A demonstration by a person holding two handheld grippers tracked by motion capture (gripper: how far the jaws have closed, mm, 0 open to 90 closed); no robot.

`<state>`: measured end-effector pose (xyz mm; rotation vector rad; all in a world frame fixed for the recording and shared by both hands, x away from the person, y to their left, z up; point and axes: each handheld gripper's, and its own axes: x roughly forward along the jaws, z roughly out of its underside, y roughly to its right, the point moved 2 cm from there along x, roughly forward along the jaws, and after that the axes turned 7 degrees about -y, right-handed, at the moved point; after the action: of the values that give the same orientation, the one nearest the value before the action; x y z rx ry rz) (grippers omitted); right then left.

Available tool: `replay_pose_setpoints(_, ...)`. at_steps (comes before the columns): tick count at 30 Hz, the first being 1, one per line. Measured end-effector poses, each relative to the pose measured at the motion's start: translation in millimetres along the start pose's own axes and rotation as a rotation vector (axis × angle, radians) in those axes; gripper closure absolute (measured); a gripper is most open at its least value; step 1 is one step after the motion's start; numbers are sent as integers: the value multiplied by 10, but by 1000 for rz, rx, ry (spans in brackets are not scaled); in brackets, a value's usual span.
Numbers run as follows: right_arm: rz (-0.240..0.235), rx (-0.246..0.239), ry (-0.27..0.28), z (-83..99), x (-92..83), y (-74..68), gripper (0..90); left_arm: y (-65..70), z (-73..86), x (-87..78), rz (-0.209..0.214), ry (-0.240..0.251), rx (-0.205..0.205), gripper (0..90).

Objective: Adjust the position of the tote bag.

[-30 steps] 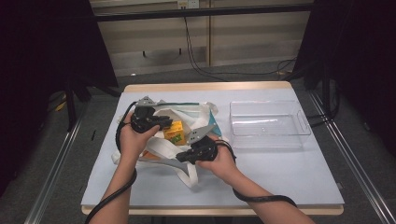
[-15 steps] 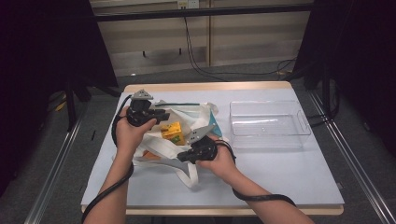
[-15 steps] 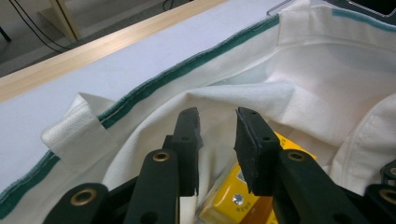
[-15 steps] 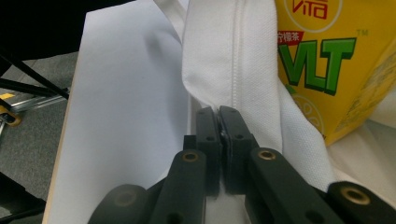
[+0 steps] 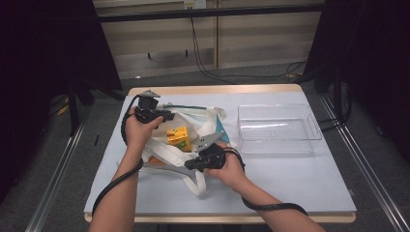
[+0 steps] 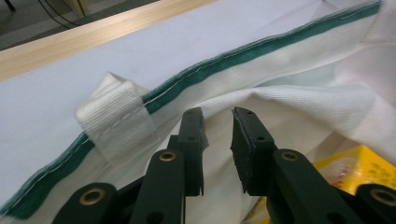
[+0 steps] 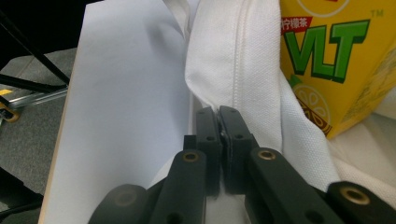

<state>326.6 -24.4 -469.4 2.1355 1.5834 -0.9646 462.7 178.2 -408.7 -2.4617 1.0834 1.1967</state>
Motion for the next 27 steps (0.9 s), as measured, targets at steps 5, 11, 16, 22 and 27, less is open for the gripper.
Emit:
replay_pose_setpoints(5, -5, 9, -6, 32, 14, -2, 874, -82, 17, 76, -5, 0, -21, 748)
replay_pose_setpoints(11, 4, -14, -20, 54, 32, -5, 874, -147, 93, 194, -7, -32, -20, 749)
replay_pose_setpoints(16, 5, -14, -16, 69, 35, -3, 874, -197, 139, 259, 0, -35, -27, 749)
replay_pose_setpoints(22, -1, -3, -11, 81, 43, 5, 875, -220, 146, 337, 7, -39, -35, 748)
replay_pose_setpoints(27, -9, 10, -3, 105, 47, 17, 874, -245, 184, 395, 23, -36, -59, 745)
